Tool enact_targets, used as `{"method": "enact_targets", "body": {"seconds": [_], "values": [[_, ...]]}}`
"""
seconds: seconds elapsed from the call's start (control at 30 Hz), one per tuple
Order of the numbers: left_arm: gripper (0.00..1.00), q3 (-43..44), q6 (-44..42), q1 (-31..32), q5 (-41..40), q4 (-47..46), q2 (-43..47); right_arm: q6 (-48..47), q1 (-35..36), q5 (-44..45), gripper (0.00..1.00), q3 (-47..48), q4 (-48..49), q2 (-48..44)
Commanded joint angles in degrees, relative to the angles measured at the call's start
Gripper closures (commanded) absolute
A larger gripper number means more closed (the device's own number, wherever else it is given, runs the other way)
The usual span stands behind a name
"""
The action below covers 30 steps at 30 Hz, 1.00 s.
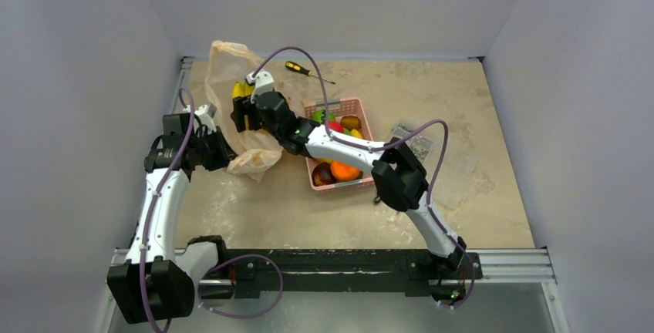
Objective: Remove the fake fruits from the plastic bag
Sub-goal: Take out the fake fruit from the plastic bag.
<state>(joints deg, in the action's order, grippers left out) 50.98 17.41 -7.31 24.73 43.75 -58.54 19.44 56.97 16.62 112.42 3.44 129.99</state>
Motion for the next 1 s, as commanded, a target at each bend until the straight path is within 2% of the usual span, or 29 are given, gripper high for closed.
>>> {"method": "enact_targets", "body": {"seconds": [0.0,0.17,0.27,0.3,0.4,0.53,0.6,0.73,0.97], "values": [[1.00,0.00,0.26,0.19,-0.30,-1.88,0.24,-1.05,0.17,-6.21,0.78,-4.65,18.87,-2.33],[1.00,0.00,0.26,0.19,-0.30,-1.95,0.84,-1.44,0.16,-8.91,0.66,-5.44,25.62,-0.18],[1.00,-0.09,0.26,0.20,-0.39,-1.83,1.16,0.50,-0.45,-10.21,0.63,-1.69,23.51,3.26],[1.00,-0.07,0.26,0.19,-0.46,-1.85,1.29,1.66,-0.72,-10.38,0.58,-0.61,22.65,4.27],[1.00,0.02,0.17,0.20,-0.84,-1.72,1.63,6.15,-1.74,-10.34,0.53,2.57,18.67,7.05],[1.00,-0.09,0.17,0.24,-0.98,-1.75,1.87,11.98,-3.11,-11.93,0.51,3.06,19.94,8.77],[1.00,-0.02,0.17,0.19,-0.85,-1.82,1.64,13.48,-3.52,-12.72,0.46,5.67,19.64,10.27],[1.00,-0.06,0.17,0.19,-0.90,-1.70,1.68,13.38,-3.66,-12.59,0.44,14.39,16.73,14.45],[1.00,0.00,0.06,0.19,-1.55,-1.53,1.82,7.84,-3.77,-12.89,0.38,18.19,25.99,17.61]]}}
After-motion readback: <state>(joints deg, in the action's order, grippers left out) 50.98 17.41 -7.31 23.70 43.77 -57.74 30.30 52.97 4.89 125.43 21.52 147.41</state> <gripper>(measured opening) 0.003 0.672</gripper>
